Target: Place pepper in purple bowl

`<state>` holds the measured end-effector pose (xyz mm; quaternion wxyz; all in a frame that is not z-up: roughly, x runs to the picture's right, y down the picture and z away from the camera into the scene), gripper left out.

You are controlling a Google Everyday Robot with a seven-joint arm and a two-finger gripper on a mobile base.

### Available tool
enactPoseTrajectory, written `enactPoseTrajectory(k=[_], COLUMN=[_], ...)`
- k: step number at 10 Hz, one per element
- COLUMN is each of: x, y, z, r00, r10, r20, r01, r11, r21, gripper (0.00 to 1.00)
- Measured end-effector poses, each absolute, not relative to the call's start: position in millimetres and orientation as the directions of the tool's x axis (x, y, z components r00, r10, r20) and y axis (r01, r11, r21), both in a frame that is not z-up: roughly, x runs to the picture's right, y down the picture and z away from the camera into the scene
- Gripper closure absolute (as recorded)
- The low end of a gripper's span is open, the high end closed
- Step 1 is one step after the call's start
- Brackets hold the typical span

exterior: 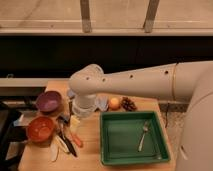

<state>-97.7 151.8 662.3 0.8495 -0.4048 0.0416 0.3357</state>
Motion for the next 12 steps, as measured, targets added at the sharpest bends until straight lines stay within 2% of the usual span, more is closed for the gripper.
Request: enactPoseTrajectory(k=[4,7,9,12], x=[-139.7,-181.3,-177.5,-140.8], y=[162.6,172.5,176.0,173.2], z=[679.7,711.6,737.2,746.9], r00=[0.791,0.801,0.779,0.717], r10=[0.521,0.495,0.503,0.543], r20=[-0.320,-0.336,-0.375,-0.437], r01=[-0.584,-0.584,-0.620,-0.696], r11=[0.489,0.526,0.530,0.517], r21=[-0.648,-0.618,-0.579,-0.498], gripper=[0.30,0.30,0.30,0.30])
